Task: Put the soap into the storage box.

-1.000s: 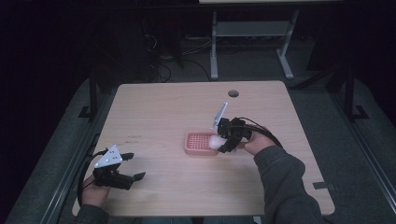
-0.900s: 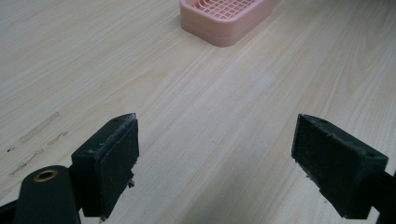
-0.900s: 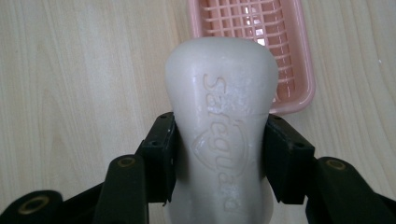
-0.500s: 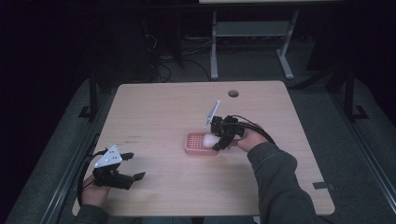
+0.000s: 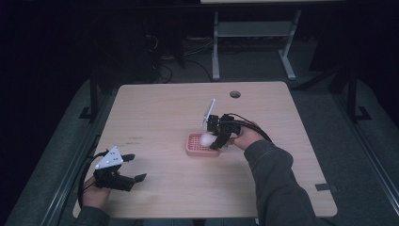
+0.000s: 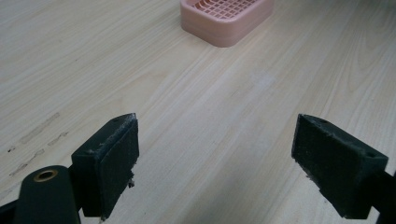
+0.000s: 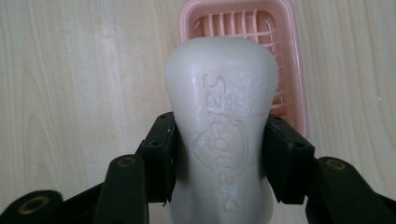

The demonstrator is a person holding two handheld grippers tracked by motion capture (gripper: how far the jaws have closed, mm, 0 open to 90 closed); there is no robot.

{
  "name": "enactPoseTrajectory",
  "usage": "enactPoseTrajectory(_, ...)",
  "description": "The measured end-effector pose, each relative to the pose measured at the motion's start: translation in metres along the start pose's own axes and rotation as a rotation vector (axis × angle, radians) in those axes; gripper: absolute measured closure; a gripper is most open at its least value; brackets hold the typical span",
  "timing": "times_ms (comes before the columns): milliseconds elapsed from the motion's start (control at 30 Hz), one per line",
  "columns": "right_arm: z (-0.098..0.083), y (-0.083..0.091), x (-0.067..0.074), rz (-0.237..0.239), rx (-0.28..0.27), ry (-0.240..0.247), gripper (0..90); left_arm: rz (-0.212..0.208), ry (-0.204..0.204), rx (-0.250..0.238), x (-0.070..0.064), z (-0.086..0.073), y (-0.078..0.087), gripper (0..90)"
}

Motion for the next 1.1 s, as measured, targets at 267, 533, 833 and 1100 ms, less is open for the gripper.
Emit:
enactPoseTrajectory(267, 0.007, -0.002, -0.004, 0.011, -0.006, -0.001, 49.3, 0.001, -0.002, -0.002, 0.001, 0.0, 0.0, 14.8)
enactPoseTrajectory(533, 0.011, -0.009, -0.01, 0.021, 0.012, -0.003, 49.3, 0.001, -0.005, 0.0, 0.001, 0.0, 0.0, 14.8)
enactPoseTrajectory(833, 0.023, -0.011, -0.013, 0.019, 0.017, 0.001, 49.3, -0.002, -0.003, -0.003, 0.001, 0.0, 0.0, 14.8)
enactPoseTrajectory(1100, 0.027, -0.025, -0.016, 0.028, 0.042, -0.001, 49.3, -0.001, -0.001, -0.005, 0.001, 0.0, 0.0, 14.8)
Point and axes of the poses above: each handheld gripper's, and its own axes: y roughly backward along the jaws, z roughly out of its top, x roughly to its left, the point moved 1 cm from there along -y, roughly forward along the jaws, and after that the axes turned 6 degrees about -y, right-handed, at the moved point
